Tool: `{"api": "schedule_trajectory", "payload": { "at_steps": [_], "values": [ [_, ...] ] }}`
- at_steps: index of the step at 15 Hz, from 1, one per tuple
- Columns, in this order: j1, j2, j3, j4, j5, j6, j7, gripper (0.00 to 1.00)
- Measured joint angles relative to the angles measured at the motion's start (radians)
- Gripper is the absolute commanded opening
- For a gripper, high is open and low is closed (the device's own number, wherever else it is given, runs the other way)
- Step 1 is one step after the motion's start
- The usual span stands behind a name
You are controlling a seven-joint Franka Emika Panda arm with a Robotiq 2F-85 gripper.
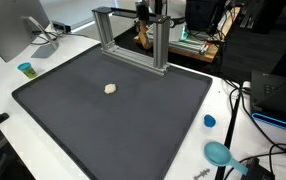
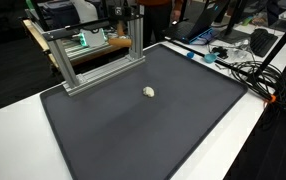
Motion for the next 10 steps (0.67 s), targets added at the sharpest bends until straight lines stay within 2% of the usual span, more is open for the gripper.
{"api": "schedule_trajectory", "payload": {
  "at_steps": [4, 10],
  "values": [
    [0.005, 0.001, -0.007, -0.036, -0.031, 0.092, -0.098, 1.00],
    [-0.003, 0.023, -0.015, -0.041, -0.031, 0.092, -0.104, 1.00]
  ]
}}
